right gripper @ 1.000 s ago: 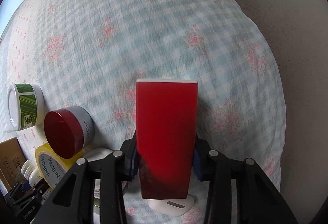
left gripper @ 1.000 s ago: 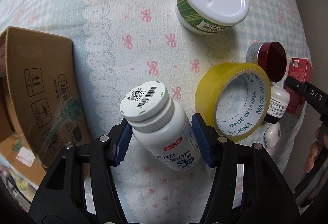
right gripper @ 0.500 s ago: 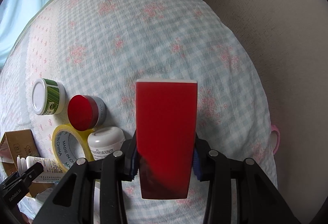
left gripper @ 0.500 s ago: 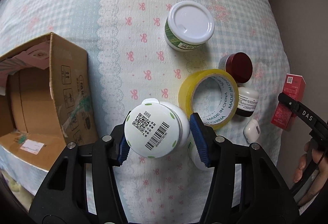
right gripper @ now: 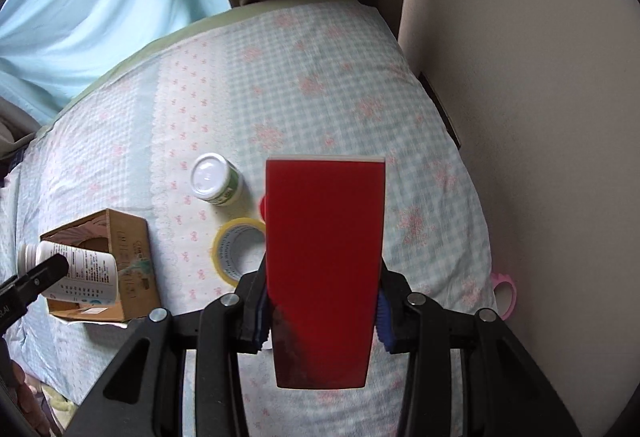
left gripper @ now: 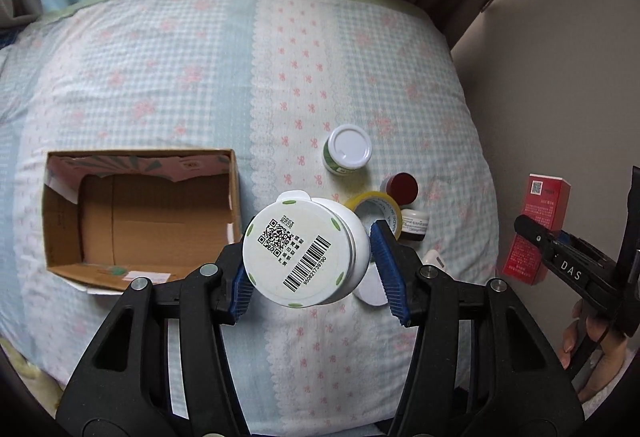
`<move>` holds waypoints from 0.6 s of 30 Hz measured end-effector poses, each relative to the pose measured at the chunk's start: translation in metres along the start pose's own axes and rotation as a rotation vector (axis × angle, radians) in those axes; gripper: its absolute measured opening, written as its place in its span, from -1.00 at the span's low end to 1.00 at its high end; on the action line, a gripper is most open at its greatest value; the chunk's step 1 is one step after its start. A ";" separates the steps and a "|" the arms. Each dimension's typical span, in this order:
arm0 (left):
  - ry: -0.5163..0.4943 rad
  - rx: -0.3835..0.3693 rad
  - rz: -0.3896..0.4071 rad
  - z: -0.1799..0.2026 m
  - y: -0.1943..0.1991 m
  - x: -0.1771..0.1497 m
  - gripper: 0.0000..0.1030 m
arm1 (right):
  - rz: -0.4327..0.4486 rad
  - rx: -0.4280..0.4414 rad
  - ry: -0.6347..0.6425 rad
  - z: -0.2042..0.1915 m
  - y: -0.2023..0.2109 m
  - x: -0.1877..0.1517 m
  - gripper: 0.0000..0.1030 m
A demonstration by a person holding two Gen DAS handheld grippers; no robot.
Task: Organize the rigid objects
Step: 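Lift the red box with the right gripper while the left gripper lifts the white bottle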
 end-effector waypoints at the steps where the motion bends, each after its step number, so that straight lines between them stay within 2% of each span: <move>1: 0.002 -0.005 0.018 -0.007 0.014 0.000 -0.03 | 0.014 0.006 0.017 -0.011 0.012 -0.001 -0.26; 6: -0.008 -0.005 0.095 -0.057 0.071 -0.009 -0.03 | 0.073 0.040 0.083 -0.075 0.060 -0.014 -0.26; 9: -0.004 0.000 0.116 -0.097 0.096 -0.017 -0.03 | 0.091 0.066 0.103 -0.120 0.078 -0.026 -0.26; 13: 0.009 0.012 0.114 -0.159 0.116 -0.028 -0.04 | 0.088 0.113 0.099 -0.181 0.085 -0.040 -0.26; 18: 0.018 0.047 0.086 -0.232 0.119 -0.038 -0.04 | 0.058 0.158 0.100 -0.257 0.074 -0.062 -0.26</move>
Point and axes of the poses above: each gripper's, at about its wrist camera, not at the fingertips, and y roughly against the way its jaws point, z to its right, x to its top, the point moved 6 cm from there along -y, roughly the way its jaws point, and after that the axes turned 11 degrees about -z, right-handed, at the moved point
